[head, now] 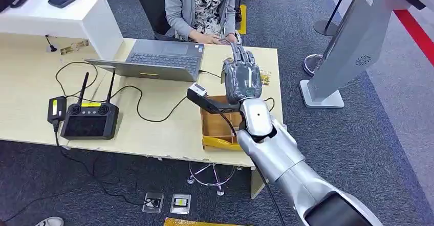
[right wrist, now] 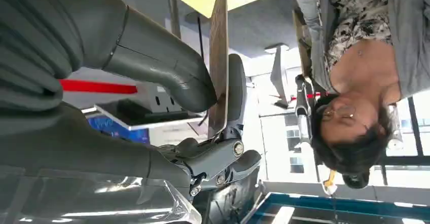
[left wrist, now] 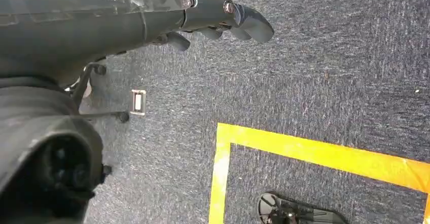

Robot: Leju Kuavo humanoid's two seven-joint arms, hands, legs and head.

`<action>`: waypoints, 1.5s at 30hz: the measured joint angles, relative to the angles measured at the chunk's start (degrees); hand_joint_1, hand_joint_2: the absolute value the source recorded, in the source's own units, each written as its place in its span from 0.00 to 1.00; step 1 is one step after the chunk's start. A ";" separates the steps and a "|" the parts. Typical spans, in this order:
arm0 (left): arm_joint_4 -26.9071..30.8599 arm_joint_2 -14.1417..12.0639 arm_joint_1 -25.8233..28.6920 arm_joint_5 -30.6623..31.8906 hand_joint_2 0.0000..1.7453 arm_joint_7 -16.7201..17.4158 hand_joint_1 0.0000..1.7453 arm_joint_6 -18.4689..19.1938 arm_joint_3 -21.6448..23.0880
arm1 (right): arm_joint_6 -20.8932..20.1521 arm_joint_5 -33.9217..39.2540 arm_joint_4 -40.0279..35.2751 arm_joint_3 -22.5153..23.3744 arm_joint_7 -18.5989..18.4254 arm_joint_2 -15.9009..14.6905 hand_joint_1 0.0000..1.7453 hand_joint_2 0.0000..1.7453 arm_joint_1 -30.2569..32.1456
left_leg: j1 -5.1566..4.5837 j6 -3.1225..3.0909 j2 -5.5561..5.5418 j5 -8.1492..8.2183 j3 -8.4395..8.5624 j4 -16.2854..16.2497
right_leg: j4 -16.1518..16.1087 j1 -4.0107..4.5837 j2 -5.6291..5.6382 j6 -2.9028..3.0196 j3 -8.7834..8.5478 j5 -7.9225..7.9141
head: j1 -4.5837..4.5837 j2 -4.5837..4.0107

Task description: Pass the card to the sensor for recognition and then transmit it.

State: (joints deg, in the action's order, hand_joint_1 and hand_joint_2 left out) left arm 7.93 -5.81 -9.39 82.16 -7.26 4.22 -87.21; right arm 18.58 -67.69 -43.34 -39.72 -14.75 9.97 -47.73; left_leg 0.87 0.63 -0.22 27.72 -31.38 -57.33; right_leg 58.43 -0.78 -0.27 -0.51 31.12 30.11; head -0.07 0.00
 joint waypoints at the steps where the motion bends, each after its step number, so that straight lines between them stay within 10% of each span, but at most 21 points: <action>1: 0.00 0.00 0.00 0.00 0.00 0.04 0.00 0.00 0.00 | -0.31 -0.48 1.20 -0.35 -0.31 0.50 1.00 1.00 -0.50 | 0.00 0.00 0.00 0.00 0.00 0.00 | 0.00 0.00 0.00 0.00 0.00 0.00 | 0.02 0.00; 44: 0.00 0.24 0.05 1.20 0.00 1.38 0.00 -1.38 0.00 | -0.33 -0.52 19.97 -2.88 0.44 1.77 1.00 1.00 -8.57 | 0.00 0.00 -0.01 0.00 0.00 -0.02 | -0.01 0.00 -0.01 0.00 0.02 0.00 | 0.00 0.00; 45: 0.00 0.24 0.06 1.22 0.00 1.40 0.00 -1.42 0.00 | -0.33 -0.54 20.13 -2.88 0.50 1.81 0.77 1.00 -8.58 | 0.00 0.00 -0.01 0.00 0.00 -0.02 | -0.01 0.00 -0.01 0.00 0.02 0.00 | 0.00 0.00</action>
State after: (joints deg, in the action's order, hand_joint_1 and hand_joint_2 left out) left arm 7.93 -5.57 -9.33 83.38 -5.86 2.80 -87.21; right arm 18.25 -68.24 -23.21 -42.60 -14.25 11.78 -56.31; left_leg 0.87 0.63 -0.22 27.72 -31.38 -57.34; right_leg 58.42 -0.78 -0.29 -0.51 31.14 30.10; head -0.07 0.00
